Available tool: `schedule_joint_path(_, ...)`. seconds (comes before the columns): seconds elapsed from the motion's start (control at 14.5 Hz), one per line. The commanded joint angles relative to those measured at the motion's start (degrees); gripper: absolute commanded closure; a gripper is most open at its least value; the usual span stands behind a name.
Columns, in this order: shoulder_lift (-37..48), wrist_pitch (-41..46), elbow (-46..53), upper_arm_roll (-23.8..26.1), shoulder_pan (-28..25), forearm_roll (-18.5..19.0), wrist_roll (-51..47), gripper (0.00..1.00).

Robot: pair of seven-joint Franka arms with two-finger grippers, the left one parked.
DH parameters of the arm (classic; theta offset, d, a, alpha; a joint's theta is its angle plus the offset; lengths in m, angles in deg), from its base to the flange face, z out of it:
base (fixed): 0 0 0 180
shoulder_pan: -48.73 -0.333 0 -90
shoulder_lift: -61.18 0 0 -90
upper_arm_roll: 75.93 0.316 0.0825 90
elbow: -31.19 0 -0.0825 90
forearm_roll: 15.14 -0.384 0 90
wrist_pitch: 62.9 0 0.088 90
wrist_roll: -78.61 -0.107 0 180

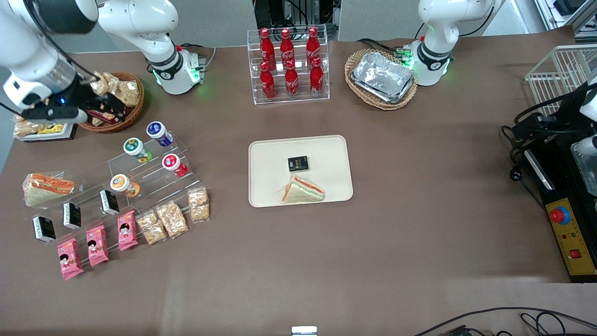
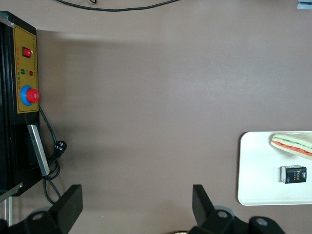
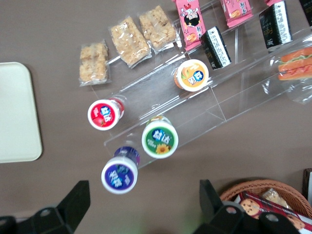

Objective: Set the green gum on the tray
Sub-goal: 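Lower the right gripper and close it on the green-labelled bottle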

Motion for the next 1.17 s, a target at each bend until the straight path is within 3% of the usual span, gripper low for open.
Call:
schedule_joint_path(0.0,-2.18,-8.83,-6.36,-0.32,0.31,0.62,-0.69,0.00)
schedule_joint_path(0.48,-6.05,-20.54,-13.05,-0.32,1.89,0.44,-0.69,0.00)
schedule_joint_path(1.1,-7.19,-26.09,-16.75,-0.23,1.80,-0.44,-1.57,0.00)
